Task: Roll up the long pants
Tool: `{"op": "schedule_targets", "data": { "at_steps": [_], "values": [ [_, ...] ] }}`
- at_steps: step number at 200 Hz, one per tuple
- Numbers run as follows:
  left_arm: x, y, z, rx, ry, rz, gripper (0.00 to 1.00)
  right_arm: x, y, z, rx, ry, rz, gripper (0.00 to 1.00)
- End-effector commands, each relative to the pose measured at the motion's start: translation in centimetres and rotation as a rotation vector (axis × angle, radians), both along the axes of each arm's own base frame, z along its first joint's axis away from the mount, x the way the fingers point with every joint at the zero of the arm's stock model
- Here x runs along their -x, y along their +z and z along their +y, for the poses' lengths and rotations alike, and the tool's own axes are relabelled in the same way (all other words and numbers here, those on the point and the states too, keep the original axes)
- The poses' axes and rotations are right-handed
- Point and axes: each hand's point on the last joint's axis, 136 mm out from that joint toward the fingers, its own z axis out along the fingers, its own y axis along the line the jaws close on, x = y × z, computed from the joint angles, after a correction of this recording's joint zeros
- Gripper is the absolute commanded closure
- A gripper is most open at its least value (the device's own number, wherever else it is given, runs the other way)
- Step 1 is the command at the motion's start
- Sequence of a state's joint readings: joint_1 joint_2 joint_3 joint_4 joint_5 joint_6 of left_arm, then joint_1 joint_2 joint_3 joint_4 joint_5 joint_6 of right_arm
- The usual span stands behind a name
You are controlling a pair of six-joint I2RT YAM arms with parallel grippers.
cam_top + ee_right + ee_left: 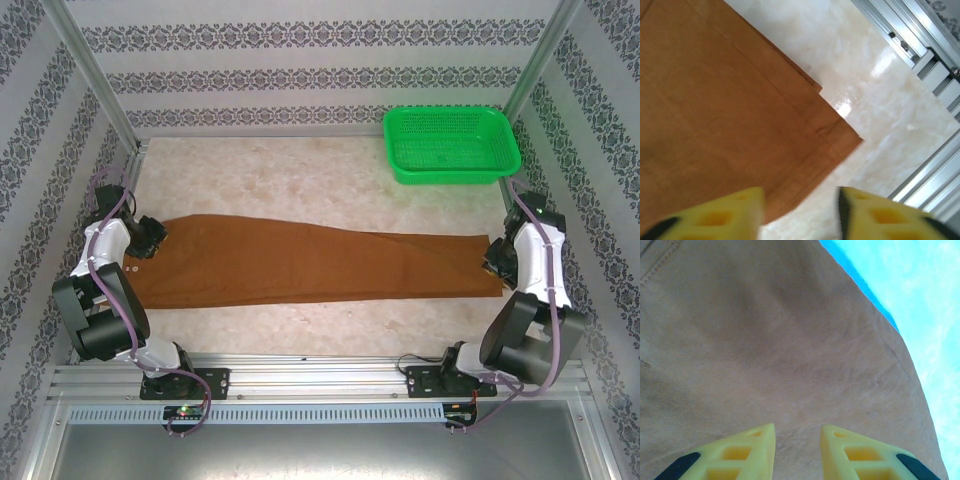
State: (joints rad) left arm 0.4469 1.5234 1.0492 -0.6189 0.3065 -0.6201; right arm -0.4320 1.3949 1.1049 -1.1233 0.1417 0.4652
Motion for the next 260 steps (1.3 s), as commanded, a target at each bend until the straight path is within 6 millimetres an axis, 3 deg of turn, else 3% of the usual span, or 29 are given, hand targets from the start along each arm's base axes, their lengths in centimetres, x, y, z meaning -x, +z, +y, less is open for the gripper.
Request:
{"op": "schedule_targets", "data": {
  "at_steps": [1, 8, 26, 53, 79, 101, 153, 201, 217, 237, 260],
  "values": [
    [0.3, -0.1, 0.1, 0.011, -0.004, 0.013, 0.7, -0.6, 1.8, -0.7, 0.017, -0.003, -0.019, 0.41],
    [0.2, 0.0, 0.1, 0.01, -0.004, 0.011, 0.7, -1.1, 2.5, -0.9, 0.034, -0.017, -0.066, 0.32],
    [-0.1, 0.2, 0.2, 0.013, -0.001, 0.003, 0.7, -2.8, 2.9, -1.3, 0.044, -0.028, -0.135, 0.3],
    [-0.5, -0.1, 0.2, 0.025, -0.005, 0.0, 0.7, -5.4, -0.6, -2.5, -0.014, -0.025, -0.023, 0.35],
    [-0.6, -0.6, 0.1, 0.034, -0.007, 0.002, 0.71, -8.8, -3.9, -3.1, -0.066, -0.055, -0.027, 0.39],
    [-0.5, -0.7, 0.1, 0.03, -0.011, 0.002, 0.71, -10.6, -5.9, -3.5, -0.093, -0.068, 0.002, 0.4],
    [-0.1, -0.9, 0.2, 0.013, -0.018, 0.016, 0.71, -12.8, -8.2, -4.2, -0.109, -0.081, 0.029, 0.4],
    [-0.2, -1.3, 0.0, 0.027, -0.023, 0.018, 0.71, -12.4, -10.7, -4.4, -0.116, -0.07, 0.092, 0.41],
    [-0.3, -1.2, 0.0, 0.025, -0.023, 0.015, 0.71, -12.1, -11.2, -4.2, -0.124, -0.069, 0.1, 0.5],
    [-0.3, -1.2, 0.1, 0.026, -0.02, 0.012, 0.71, -11.7, -11.2, -4.1, -0.123, -0.072, 0.099, 1.0],
    [-0.4, -1.4, 0.0, 0.035, -0.019, 0.009, 0.71, -11.5, -10.4, -4.4, -0.096, -0.071, 0.098, 1.0]
  ]
}}
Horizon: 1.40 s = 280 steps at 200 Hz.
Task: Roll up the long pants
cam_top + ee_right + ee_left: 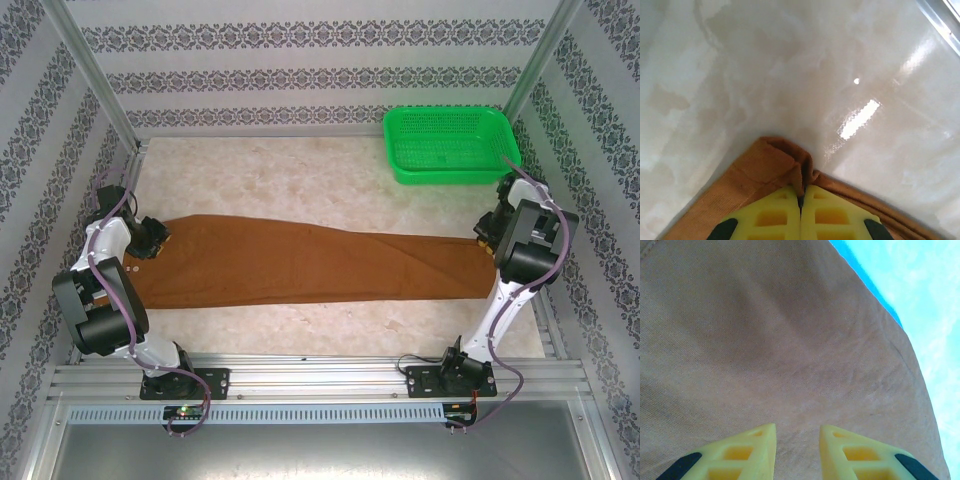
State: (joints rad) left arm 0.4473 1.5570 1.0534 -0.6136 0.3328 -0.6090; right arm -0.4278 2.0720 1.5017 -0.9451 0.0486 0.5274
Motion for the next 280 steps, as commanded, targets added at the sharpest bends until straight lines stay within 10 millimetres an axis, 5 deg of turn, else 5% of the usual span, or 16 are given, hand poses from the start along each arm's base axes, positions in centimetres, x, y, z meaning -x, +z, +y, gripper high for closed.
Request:
{"op": "schedule_targets", "data": {
  "at_steps": [1, 79, 96, 105, 135, 181, 203, 213, 235, 280],
  "values": [
    [-0.1, -0.6, 0.3, 0.008, 0.0, -0.001, 0.71, 1.5, -0.4, -0.4, 0.03, -0.011, 0.052, 1.0],
    [0.0, -0.7, 0.2, 0.008, 0.002, -0.007, 0.72, -0.2, 4.3, -4.1, 0.117, -0.028, -0.008, 1.0],
    [0.1, -0.8, 0.1, 0.006, 0.0, -0.003, 0.72, -1.0, 4.8, -4.8, 0.128, -0.035, -0.019, 0.9],
    [0.1, -0.8, 0.1, 0.006, -0.004, 0.0, 0.72, -1.6, 4.9, -4.9, 0.128, -0.031, -0.038, 0.73],
    [0.4, -0.9, -0.4, 0.006, -0.021, 0.009, 0.72, -2.0, 3.6, -4.2, 0.089, -0.016, -0.021, 0.46],
    [1.7, 0.5, -3.2, -0.003, -0.133, 0.014, 0.71, -1.8, 0.6, -3.4, 0.059, -0.018, -0.001, 0.47],
    [3.5, -0.4, -4.4, 0.004, -0.166, 0.052, 0.71, -1.8, -0.9, -3.3, 0.048, -0.019, 0.018, 0.5],
    [4.2, -1.1, -4.8, 0.017, -0.174, 0.071, 0.71, -1.9, -1.3, -3.1, 0.038, -0.02, 0.023, 0.58],
    [5.4, -2.5, -5.3, 0.024, -0.183, 0.107, 0.73, -1.9, -1.7, -3.0, 0.04, -0.032, 0.011, 1.0],
    [5.8, -3.0, -5.3, 0.007, -0.188, 0.135, 0.74, -2.9, 1.5, -4.1, 0.102, -0.044, -0.053, 1.0]
  ]
}}
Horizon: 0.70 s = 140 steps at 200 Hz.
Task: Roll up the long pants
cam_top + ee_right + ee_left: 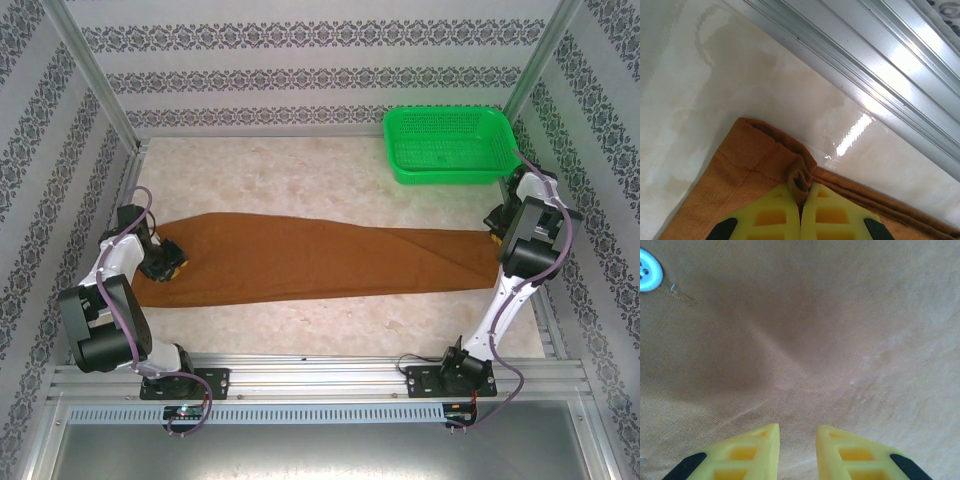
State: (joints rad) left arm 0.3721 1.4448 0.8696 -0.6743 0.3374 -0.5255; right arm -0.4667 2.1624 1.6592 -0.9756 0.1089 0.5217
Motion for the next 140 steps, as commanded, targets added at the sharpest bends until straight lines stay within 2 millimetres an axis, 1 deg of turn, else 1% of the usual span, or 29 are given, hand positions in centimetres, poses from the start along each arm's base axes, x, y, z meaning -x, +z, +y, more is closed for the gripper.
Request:
{"op": "schedule_targets", "data": {
  "at_steps": [1, 27, 60, 79, 90, 112, 140],
  "values": [
    [0.5, -0.2, -0.3, -0.019, -0.036, 0.024, 0.74, -1.1, 1.1, -0.3, 0.034, -0.01, -0.048, 1.0],
    [0.3, -0.4, -0.3, -0.015, -0.037, 0.029, 0.74, -1.8, 2.5, -1.0, 0.047, -0.01, -0.051, 1.0],
    [0.5, -1.0, -0.1, -0.026, -0.034, 0.052, 0.75, -1.8, 3.1, -1.8, 0.056, -0.02, -0.047, 1.0],
    [1.4, -2.0, 0.4, -0.042, -0.006, 0.105, 0.75, -2.0, 3.0, -2.0, 0.055, -0.026, -0.054, 1.0],
    [2.1, -2.8, 0.8, -0.033, 0.04, 0.134, 0.75, -2.2, 2.7, -2.0, 0.048, -0.022, -0.054, 1.0],
    [3.3, -4.5, 1.5, -0.002, 0.108, 0.178, 0.78, -2.2, 2.3, -2.0, 0.039, -0.018, -0.042, 1.0],
    [3.9, -5.8, 2.3, 0.054, 0.183, 0.202, 0.79, -2.0, 1.8, -2.3, 0.038, -0.027, -0.042, 1.0]
  ]
}}
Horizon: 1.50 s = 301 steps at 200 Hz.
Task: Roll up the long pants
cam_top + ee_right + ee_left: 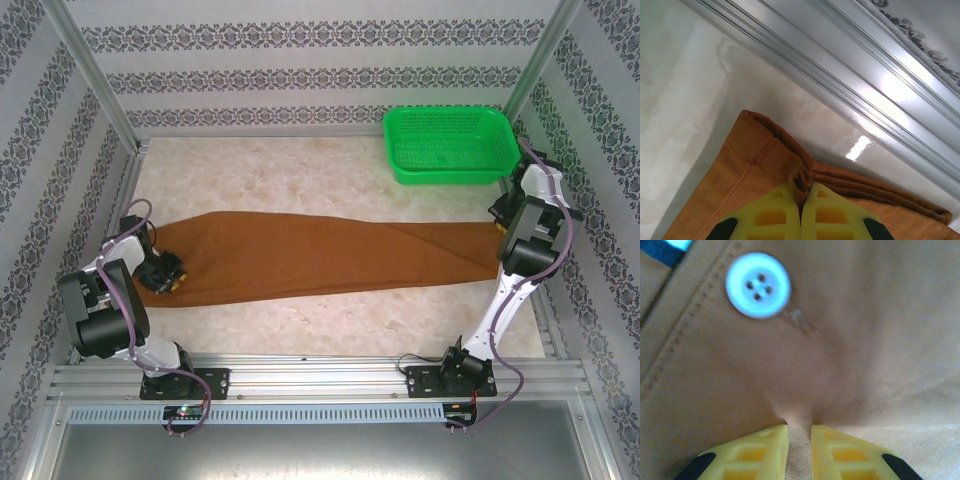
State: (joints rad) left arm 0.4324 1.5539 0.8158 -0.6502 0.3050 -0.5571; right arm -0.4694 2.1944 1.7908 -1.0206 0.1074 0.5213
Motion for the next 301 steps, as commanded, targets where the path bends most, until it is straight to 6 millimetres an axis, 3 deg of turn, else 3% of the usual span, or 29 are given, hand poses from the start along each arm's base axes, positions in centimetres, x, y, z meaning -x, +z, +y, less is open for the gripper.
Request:
{"op": "schedule_targets", "data": {
  "at_steps": [1, 43, 68, 130, 223, 242, 248, 252, 263, 275, 301],
  "values": [
    [1.4, -1.6, 1.1, 0.019, 0.092, 0.057, 0.79, 0.2, -0.2, -1.1, 0.014, -0.025, 0.008, 1.0],
    [2.2, -2.0, 4.8, -0.011, 0.251, 0.068, 0.8, 0.5, -0.8, -1.8, 0.008, -0.041, 0.009, 1.0],
    [2.9, -2.1, 6.0, -0.034, 0.289, 0.085, 0.81, 0.1, -0.5, -2.7, 0.021, -0.056, -0.001, 1.0],
    [3.8, -1.8, 6.3, -0.073, 0.271, 0.106, 0.82, -1.7, 1.3, -5.6, 0.074, -0.087, -0.027, 1.0],
    [4.3, -0.6, 6.9, -0.125, 0.248, 0.105, 0.84, -2.6, 4.5, -10.0, 0.144, -0.131, -0.075, 0.98],
    [3.9, -0.3, 7.0, -0.125, 0.247, 0.09, 0.84, -2.6, 4.4, -10.2, 0.148, -0.128, -0.072, 0.84],
    [3.7, -0.3, 6.9, -0.119, 0.244, 0.081, 0.85, -2.6, 4.2, -10.3, 0.145, -0.129, -0.071, 0.77],
    [3.6, -0.3, 6.9, -0.114, 0.242, 0.076, 0.85, -2.7, 4.0, -10.2, 0.138, -0.127, -0.073, 0.67],
    [3.6, -0.4, 6.7, -0.106, 0.239, 0.076, 0.85, -2.9, 3.4, -10.1, 0.124, -0.121, -0.072, 0.63],
    [3.6, -0.5, 6.6, -0.101, 0.235, 0.082, 0.85, -3.0, 2.9, -10.1, 0.121, -0.122, -0.063, 0.45],
    [3.5, -0.5, 6.6, -0.097, 0.23, 0.079, 0.85, -3.3, 1.9, -9.8, 0.103, -0.102, -0.055, 0.44]
  ]
}}
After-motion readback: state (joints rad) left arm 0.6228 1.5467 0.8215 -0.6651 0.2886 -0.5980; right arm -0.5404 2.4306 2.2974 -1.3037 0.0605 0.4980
